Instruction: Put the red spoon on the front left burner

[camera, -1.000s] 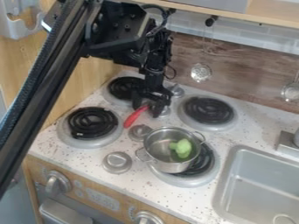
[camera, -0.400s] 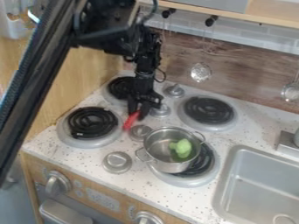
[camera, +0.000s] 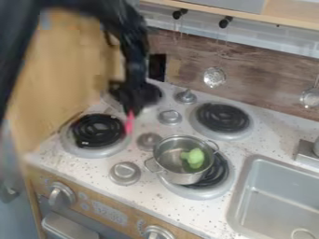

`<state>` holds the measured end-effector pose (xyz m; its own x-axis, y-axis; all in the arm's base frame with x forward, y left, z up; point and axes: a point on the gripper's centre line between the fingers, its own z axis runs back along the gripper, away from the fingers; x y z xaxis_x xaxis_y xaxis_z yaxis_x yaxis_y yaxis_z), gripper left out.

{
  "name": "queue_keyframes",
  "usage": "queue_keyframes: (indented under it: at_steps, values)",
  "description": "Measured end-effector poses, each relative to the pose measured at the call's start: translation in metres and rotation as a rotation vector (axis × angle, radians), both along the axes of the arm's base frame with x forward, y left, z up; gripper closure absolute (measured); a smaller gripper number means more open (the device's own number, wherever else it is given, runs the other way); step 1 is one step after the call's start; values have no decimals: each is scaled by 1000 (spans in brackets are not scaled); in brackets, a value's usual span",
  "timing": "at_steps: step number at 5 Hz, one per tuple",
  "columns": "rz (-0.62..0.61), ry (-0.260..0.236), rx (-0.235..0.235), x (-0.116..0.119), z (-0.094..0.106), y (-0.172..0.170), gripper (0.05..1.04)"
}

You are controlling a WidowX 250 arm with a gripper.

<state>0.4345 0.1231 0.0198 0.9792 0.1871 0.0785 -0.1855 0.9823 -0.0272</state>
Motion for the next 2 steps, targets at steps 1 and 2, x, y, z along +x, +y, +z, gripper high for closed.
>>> queue_keyframes:
  at_steps: [1, 2]
  values:
    - [8, 24, 1, -22, -1, 5, 981]
    - [42, 52, 7, -40, -12, 29, 981]
